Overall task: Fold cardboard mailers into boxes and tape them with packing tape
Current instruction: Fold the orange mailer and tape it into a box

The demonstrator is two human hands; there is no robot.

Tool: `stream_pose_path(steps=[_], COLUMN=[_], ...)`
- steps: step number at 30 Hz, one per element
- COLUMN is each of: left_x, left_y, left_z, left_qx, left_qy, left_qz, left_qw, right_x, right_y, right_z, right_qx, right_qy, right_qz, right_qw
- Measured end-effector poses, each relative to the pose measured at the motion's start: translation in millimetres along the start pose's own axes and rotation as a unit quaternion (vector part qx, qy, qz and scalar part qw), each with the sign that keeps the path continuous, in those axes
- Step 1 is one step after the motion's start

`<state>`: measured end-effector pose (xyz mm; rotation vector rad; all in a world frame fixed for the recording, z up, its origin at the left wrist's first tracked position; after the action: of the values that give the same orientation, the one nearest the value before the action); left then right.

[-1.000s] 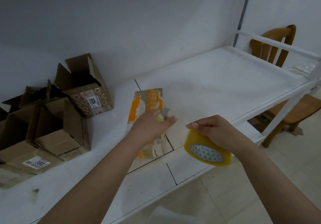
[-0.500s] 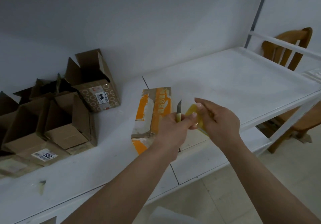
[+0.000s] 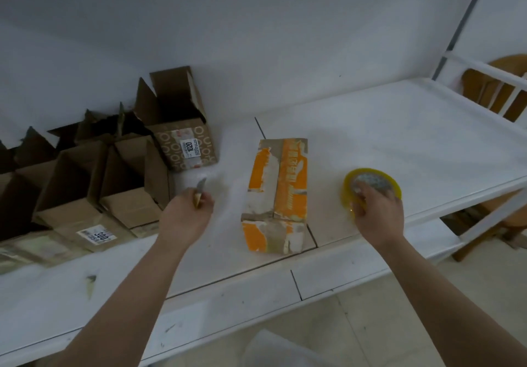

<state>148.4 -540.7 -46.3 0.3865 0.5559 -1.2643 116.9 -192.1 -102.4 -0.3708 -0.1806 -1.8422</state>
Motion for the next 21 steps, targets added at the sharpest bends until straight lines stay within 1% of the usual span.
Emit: stream_pose_path(steps=[2, 3, 4, 5, 6, 7, 8, 9, 10, 11, 12, 14, 15, 19, 21], left_x=[26, 34, 37, 36, 30, 18, 3, -13, -27, -38, -45, -48, -46, -36, -33], left_y=[5, 9, 11, 12, 12, 12, 14, 16, 18, 19, 21, 24, 25, 27, 25], left_z=[-16, -22, -26, -25, -22, -16, -12, -9, -9, -13, -19, -34, -40, -45, -44], left_qx=[0.065, 0.093, 0.103, 0.084, 0.037, -0.018, -0.058, -0.067, -0.053, -0.022, 0.021, 0.106, 0.133, 0.156, 0.173], left_qy=[-0.05, -0.07, -0.084, -0.086, -0.063, -0.011, 0.051, 0.103, 0.144, 0.171, 0.183, 0.173, 0.169, 0.22, 0.205], left_qz=[0.001, -0.001, -0.011, -0.039, -0.088, -0.15, -0.21, -0.263, -0.307, -0.335, -0.346, -0.339, -0.333, -0.324, -0.343], left_qw=[0.997, 0.993, 0.991, 0.992, 0.993, 0.988, 0.975, 0.957, 0.939, 0.926, 0.92, 0.918, 0.918, 0.907, 0.9], right_x=[7, 15, 24, 36, 49, 63, 77, 88, 97, 103, 107, 107, 105, 96, 92], right_y=[4, 7, 11, 17, 25, 34, 44, 52, 60, 66, 71, 78, 80, 81, 81], right_z=[4, 10, 19, 29, 39, 47, 52, 53, 51, 47, 42, 30, 25, 18, 15], right_qx=[-0.024, -0.054, -0.094, -0.13, -0.154, -0.166, -0.163, -0.149, -0.131, -0.115, -0.104, -0.088, -0.082, -0.078, -0.085], right_qy=[-0.029, -0.07, -0.116, -0.156, -0.185, -0.203, -0.213, -0.217, -0.216, -0.211, -0.203, -0.191, -0.189, -0.179, -0.161], right_qz=[-0.001, 0.018, 0.053, 0.098, 0.148, 0.202, 0.248, 0.276, 0.287, 0.287, 0.283, 0.276, 0.275, 0.299, 0.326], right_qw=[0.999, 0.996, 0.987, 0.974, 0.959, 0.944, 0.931, 0.925, 0.924, 0.927, 0.932, 0.938, 0.939, 0.934, 0.928])
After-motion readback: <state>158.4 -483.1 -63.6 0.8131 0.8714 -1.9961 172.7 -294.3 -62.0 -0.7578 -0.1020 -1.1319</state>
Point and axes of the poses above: each hand's wrist, its own y-axis away from the middle knuckle, its own z-axis out of the back of the hand, x = y × z, the point moved 3 cm from there along -y, towards the middle knuckle, and after that the axes turned 9 degrees about -z, right-handed, at the moved point
